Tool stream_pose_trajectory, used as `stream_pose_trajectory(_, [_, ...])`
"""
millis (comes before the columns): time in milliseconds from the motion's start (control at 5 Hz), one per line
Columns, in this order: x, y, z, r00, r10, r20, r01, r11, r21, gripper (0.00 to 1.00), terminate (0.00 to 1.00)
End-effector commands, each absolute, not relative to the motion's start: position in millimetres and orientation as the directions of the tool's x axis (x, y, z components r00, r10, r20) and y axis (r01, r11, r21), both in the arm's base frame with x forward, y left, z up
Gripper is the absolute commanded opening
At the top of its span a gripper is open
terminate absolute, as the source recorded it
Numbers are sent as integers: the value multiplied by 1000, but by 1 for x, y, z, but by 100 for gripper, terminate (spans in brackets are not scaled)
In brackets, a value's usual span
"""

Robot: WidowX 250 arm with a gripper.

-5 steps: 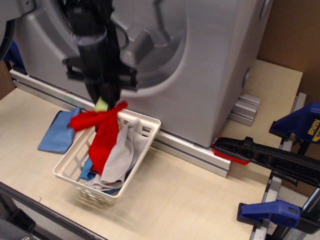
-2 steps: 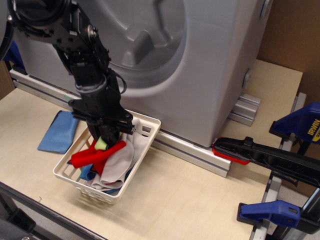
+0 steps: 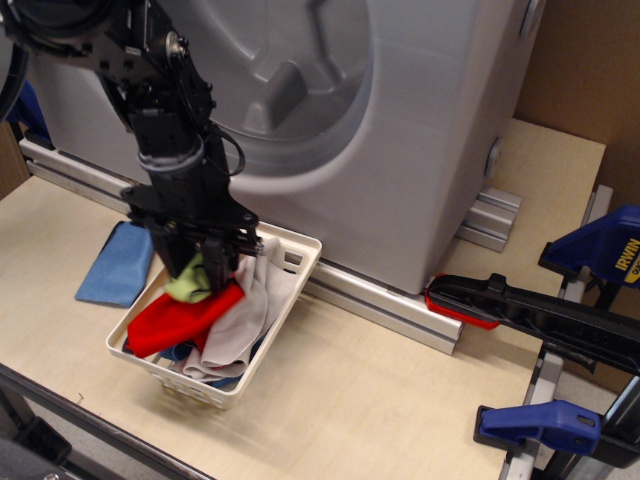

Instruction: Take clothes out of laundry machine

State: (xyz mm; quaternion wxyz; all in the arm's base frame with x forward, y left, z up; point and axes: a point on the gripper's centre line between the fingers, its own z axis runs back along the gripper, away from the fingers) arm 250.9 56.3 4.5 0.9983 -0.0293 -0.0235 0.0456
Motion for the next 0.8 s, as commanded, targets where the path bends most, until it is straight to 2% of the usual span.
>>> stream_pose_trajectory(0, [257, 63, 63, 986, 135, 99, -139, 990, 35, 100, 0])
stream_pose_trajectory(200, [249, 79, 90, 975, 186, 118, -192, 981, 39, 100, 0])
stream_pose_trajectory(400, [249, 79, 90, 975, 186, 118, -192, 981, 39, 100, 0])
stream_pose_trajectory(600, [249, 79, 90, 975, 186, 118, -192, 981, 39, 100, 100])
